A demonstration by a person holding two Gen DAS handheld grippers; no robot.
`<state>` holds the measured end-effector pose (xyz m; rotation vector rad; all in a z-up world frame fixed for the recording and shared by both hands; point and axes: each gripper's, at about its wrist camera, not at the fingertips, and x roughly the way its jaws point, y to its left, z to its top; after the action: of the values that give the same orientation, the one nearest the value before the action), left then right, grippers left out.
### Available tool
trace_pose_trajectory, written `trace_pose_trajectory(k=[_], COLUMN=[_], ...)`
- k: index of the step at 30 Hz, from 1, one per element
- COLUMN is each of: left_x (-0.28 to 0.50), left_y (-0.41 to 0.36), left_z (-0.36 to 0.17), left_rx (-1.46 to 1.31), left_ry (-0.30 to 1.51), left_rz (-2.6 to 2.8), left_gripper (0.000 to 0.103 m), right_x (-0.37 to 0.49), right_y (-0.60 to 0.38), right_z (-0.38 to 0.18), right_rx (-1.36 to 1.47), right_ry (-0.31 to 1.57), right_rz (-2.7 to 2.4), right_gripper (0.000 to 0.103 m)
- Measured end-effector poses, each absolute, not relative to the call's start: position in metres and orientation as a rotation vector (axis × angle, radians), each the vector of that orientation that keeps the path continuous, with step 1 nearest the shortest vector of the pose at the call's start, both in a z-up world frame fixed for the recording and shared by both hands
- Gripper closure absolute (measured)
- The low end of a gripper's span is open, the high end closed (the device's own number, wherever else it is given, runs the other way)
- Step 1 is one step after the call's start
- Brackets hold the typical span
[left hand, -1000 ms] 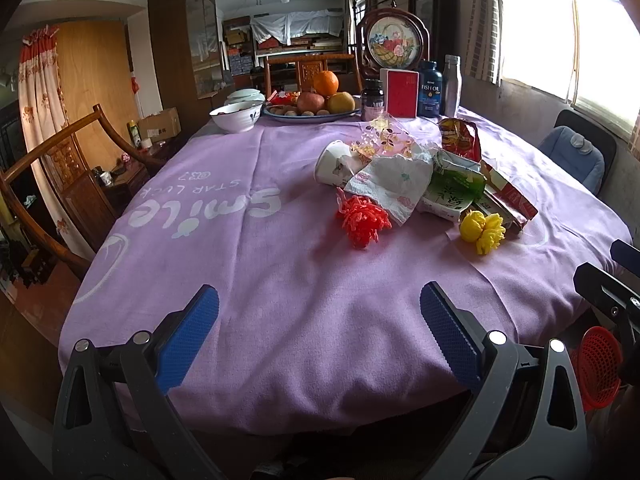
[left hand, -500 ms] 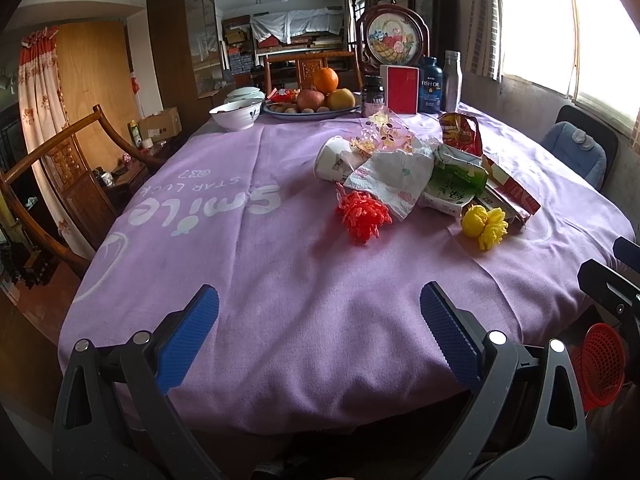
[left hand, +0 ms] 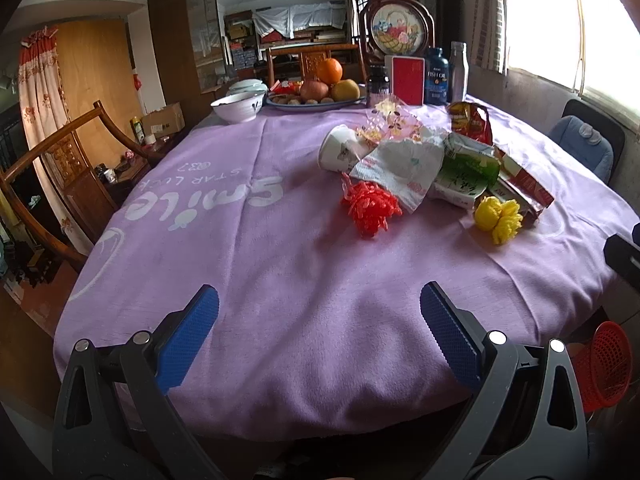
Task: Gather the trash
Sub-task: 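Move both tools toward the trash pile on the table, then grasp the red mesh net with the left tool while the right tool grasps the yellow mesh net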
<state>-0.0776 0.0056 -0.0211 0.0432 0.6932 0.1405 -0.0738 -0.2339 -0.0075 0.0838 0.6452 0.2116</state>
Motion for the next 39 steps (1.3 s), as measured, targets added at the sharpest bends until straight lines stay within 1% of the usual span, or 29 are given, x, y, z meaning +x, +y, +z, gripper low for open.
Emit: trace_pose_trajectory(k=[3,5,9,12,17,21,28,32,33,36,37,38,39], left_x=[-0.071,-0.066,-0.051,-0.037,-0.015,-0.004,0.009,0.019,0.022,0.034,0.037,0.041,0.044], left_y=[0.005,0.006,0.010,0.013,0.027,0.033,0.038,0.040,0.039,0.038,0.038,0.037,0.036], left_z=[-0.026,-0.029,-0.040,-0.048,-0.061,-0.064,-0.050,-0.034,-0.031,-0.032,-0.033,-0.034,-0.035], left_rx=[0.054,0.060,0.071,0.067,0.002,-0.026,-0.065,-0.051,-0.045,-0.062,-0.064,-0.064,-0.061], left_ry=[0.700,0.703,0.728,0.763,0.836,0.873,0.917,0.877,0.870,0.893,0.902,0.909,0.915], left_rz=[0.153,0.163,0.175,0.181,0.151,0.129,0.017,0.019,0.020,-0.023,-0.034,-0.042,-0.048], left_gripper=[0.007,0.007,0.007,0.007,0.007,0.007,0.007,0.007,0.007,0.007,0.007,0.007,0.007], right_x=[-0.064,-0.059,-0.054,-0.044,-0.021,-0.007,0.027,0.048,0.052,0.067,0.069,0.072,0.071], right_y=[-0.236,-0.232,-0.229,-0.233,-0.244,-0.233,-0.202,-0.194,-0.193,-0.190,-0.191,-0.192,-0.194], right_z=[-0.015,-0.018,-0.018,-0.023,-0.034,-0.046,-0.061,-0.062,-0.063,-0.070,-0.072,-0.074,-0.073], right_rx=[0.116,0.053,-0.036,-0.013,0.087,0.085,0.064,0.071,0.066,0.072,0.074,0.079,0.084], right_ry=[0.691,0.716,0.629,0.574,0.622,0.672,0.782,0.820,0.830,0.864,0.863,0.874,0.861], right_rz=[0.213,0.185,0.111,0.074,0.176,0.226,0.330,0.347,0.342,0.326,0.328,0.331,0.334], right_gripper=[0.006,0.006,0.006,0.006,0.006,0.006,0.006,0.006,0.008,0.026,0.042,0.054,0.055])
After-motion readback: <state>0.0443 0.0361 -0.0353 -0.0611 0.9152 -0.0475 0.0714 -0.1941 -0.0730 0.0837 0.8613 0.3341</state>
